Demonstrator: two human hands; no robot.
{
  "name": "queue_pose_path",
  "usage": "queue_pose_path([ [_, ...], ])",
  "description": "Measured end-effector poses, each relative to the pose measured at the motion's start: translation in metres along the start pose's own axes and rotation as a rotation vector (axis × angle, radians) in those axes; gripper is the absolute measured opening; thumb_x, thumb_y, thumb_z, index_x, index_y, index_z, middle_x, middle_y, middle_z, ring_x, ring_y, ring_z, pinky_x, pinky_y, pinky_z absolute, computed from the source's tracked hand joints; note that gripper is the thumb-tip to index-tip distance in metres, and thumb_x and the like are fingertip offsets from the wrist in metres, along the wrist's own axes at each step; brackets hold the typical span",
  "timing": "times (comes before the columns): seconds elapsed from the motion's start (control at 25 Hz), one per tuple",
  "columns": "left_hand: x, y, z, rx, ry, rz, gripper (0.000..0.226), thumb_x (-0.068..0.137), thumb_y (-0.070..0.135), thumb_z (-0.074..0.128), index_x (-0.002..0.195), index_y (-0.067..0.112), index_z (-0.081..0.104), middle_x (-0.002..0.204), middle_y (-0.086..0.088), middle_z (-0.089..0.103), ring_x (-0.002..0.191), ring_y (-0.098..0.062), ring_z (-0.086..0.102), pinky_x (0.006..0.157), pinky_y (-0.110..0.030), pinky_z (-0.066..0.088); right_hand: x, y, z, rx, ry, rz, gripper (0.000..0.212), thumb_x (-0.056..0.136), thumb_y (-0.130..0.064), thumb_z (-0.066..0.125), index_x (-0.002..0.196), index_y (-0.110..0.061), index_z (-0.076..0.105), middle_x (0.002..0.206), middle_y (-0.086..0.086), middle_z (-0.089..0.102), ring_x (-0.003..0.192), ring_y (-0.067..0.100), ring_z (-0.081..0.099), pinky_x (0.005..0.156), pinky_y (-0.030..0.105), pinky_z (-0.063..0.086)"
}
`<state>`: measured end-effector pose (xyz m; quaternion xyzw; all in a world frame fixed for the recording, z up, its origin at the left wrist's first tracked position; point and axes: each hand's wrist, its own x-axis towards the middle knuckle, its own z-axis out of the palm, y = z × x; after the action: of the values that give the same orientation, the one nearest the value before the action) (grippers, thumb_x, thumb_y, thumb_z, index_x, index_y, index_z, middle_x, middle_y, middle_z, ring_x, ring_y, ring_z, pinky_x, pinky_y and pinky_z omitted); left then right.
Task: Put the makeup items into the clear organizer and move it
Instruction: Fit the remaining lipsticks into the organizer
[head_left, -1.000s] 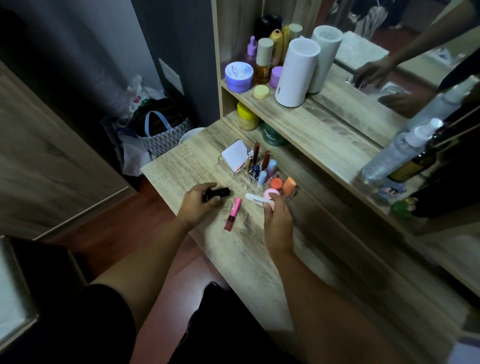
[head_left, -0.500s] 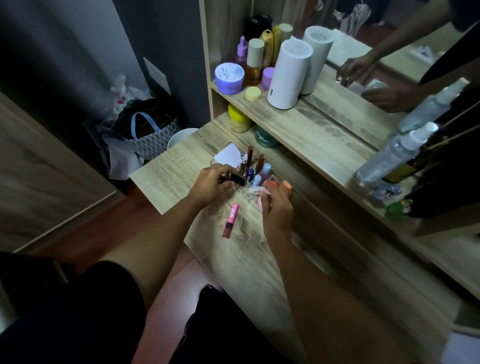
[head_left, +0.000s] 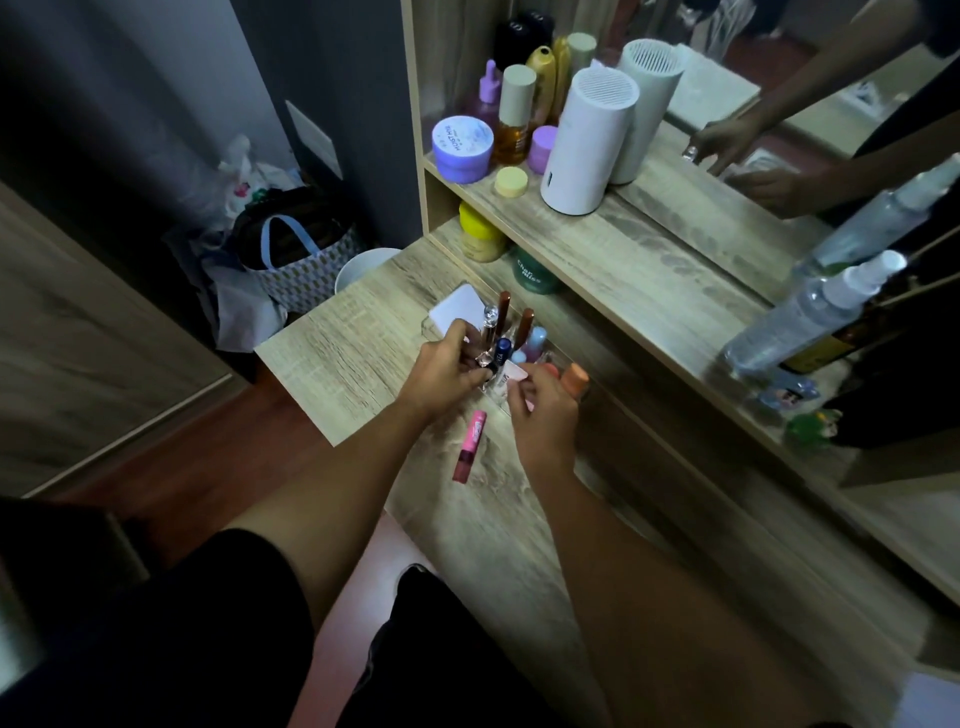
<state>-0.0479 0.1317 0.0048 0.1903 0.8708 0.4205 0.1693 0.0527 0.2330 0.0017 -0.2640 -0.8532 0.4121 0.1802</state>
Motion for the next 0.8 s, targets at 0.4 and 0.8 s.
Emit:
queue_pose_path([
  [0.4,0.0049,-0.0011,0.0016,0.158,-0.017,0.095,0.029,0.072,0.017,0.075,0.093,0.005,0.058,0.086,-0.017,0.071,0.081,-0.03,0.066,0.077,-0.039,0.054,0.0078,0.0036,0.0042,-0.065,-0.031,-0.015,0.023,0.087,-0.007,0.061,0.11,-0.003,0.064,0.099,0.016,0.069,0.092,0.025,0.062,0.078,0.023,0.042],
  [0.8,0.0004,-0.0058,-0.0029,0.224,-0.046,0.126,0.04,0.075,0.017,0.071,0.108,0.008,0.05,0.095,-0.017,0.067,0.084,-0.03,0.064,0.077,-0.039,0.053,0.0096,0.002,-0.0001,-0.053,-0.069,-0.027,0.028,0.086,-0.01,0.064,0.112,-0.002,0.062,0.102,0.017,0.068,0.094,0.028,0.064,0.085,0.04,0.055],
])
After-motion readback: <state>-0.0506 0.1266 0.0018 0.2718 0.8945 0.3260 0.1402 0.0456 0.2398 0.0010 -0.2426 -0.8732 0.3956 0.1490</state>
